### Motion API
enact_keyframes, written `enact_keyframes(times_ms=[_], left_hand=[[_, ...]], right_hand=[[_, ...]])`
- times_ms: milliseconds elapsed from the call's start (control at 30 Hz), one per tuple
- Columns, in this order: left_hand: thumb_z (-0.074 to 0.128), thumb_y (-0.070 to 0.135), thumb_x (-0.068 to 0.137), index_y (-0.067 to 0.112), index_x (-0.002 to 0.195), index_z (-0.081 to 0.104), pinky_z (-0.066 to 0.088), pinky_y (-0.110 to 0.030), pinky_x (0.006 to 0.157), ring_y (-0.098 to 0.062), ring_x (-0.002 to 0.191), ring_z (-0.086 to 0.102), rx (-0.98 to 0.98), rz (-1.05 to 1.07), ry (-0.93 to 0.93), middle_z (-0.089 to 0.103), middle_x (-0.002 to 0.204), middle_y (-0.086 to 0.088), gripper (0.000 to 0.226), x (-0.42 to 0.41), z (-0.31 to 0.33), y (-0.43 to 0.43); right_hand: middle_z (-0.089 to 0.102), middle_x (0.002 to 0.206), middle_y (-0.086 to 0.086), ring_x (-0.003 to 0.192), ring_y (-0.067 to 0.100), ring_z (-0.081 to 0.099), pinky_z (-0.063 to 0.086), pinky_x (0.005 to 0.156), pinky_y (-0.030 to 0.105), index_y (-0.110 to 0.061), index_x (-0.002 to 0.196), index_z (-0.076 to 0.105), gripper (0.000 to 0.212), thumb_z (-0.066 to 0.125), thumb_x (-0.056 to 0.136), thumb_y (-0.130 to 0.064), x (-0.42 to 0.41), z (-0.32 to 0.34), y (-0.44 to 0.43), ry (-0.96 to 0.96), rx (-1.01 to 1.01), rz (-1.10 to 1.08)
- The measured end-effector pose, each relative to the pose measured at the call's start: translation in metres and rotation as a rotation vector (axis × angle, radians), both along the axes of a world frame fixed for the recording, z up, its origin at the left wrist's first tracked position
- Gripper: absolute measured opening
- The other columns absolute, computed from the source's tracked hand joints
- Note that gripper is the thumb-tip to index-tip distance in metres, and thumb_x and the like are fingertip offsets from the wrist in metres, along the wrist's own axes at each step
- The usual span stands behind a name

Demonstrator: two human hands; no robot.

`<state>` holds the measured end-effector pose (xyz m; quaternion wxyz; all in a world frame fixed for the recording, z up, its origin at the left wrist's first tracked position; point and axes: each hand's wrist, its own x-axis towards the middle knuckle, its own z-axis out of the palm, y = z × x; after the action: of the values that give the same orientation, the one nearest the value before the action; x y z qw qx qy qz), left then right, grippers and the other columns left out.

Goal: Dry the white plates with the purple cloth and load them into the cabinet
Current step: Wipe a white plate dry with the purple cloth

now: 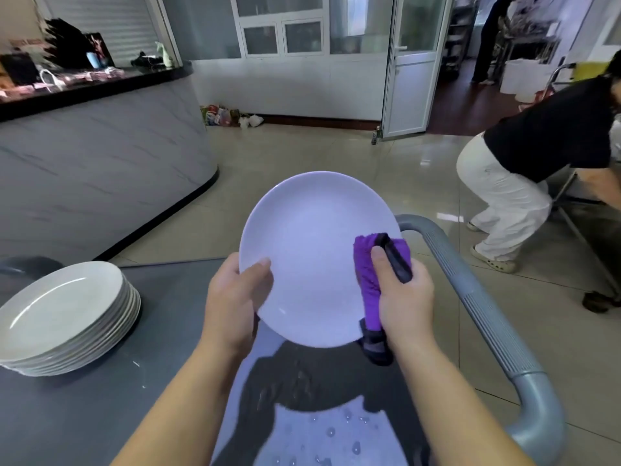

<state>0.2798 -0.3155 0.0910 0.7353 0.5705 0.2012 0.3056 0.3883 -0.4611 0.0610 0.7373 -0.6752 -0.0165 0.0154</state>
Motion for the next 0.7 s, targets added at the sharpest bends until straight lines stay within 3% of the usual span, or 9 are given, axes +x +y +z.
enact_keyframes(times_ms=[67,167,267,367,433,567,700], left_hand=[[0.059,0.03,0.079,0.008,0.114,0.064,0.053,-0.042,0.081,-0.031,0.098,0.069,-0.032,-0.125,0.011,0.072,0.109,-0.009,0.042,-0.003,-0.003,0.005],[0.061,0.038,0.076,0.017,0.093,0.074,0.053,-0.048,0.086,-0.03,0.094,0.071,-0.034,0.009,0.038,0.075,0.098,-0.005,0.031,0.001,-0.005,0.003],[0.066,0.036,0.084,0.023,0.07,0.075,0.056,-0.042,0.075,-0.017,0.074,0.071,0.084,0.206,0.051,0.075,0.076,0.007,0.021,0.01,-0.002,-0.003],[0.057,0.025,0.096,0.024,0.081,0.068,0.053,-0.027,0.064,-0.006,0.071,0.069,0.095,0.306,-0.009,0.072,0.071,0.016,0.019,0.016,0.003,-0.012],[0.054,0.026,0.098,0.026,0.084,0.066,0.053,-0.021,0.065,-0.003,0.075,0.069,0.091,0.338,-0.033,0.073,0.074,0.018,0.019,0.017,0.003,-0.015],[0.051,0.028,0.099,0.025,0.082,0.064,0.049,-0.014,0.059,0.004,0.066,0.066,0.075,0.396,0.002,0.069,0.067,0.022,0.022,0.012,-0.004,-0.006],[0.047,0.036,0.1,0.029,0.08,0.064,0.048,-0.021,0.063,0.005,0.065,0.064,0.098,0.386,0.087,0.069,0.067,0.024,0.028,0.0,-0.007,0.004]], right_hand=[[0.07,0.085,-0.008,0.078,0.008,0.066,0.047,0.066,0.02,-0.019,0.097,0.065,0.025,0.073,0.082,-0.038,0.011,0.01,-0.009,-0.117,-0.049,0.074],[0.069,0.086,-0.011,0.076,-0.002,0.064,0.045,0.064,0.009,-0.018,0.1,0.065,0.024,0.074,0.082,-0.031,0.016,0.015,-0.01,-0.213,-0.07,0.096],[0.068,0.088,-0.011,0.079,0.0,0.064,0.048,0.071,0.019,-0.02,0.1,0.062,0.025,0.07,0.084,-0.038,0.007,0.008,0.004,-0.124,0.011,-0.01],[0.067,0.096,-0.006,0.091,0.014,0.064,0.05,0.083,0.035,-0.021,0.105,0.056,0.038,0.062,0.084,-0.053,-0.014,-0.006,0.023,0.076,0.075,-0.054],[0.066,0.094,-0.008,0.09,0.016,0.064,0.05,0.082,0.035,-0.021,0.106,0.054,0.039,0.06,0.086,-0.055,-0.021,-0.013,0.027,0.128,0.046,0.009],[0.068,0.084,-0.009,0.081,0.012,0.065,0.049,0.072,0.029,-0.023,0.095,0.06,0.026,0.069,0.083,-0.045,-0.013,-0.019,0.011,0.001,-0.137,0.148],[0.066,0.091,-0.014,0.089,0.009,0.064,0.045,0.074,0.027,-0.023,0.105,0.059,0.023,0.068,0.087,-0.034,-0.007,-0.013,-0.005,-0.105,-0.211,0.037]])
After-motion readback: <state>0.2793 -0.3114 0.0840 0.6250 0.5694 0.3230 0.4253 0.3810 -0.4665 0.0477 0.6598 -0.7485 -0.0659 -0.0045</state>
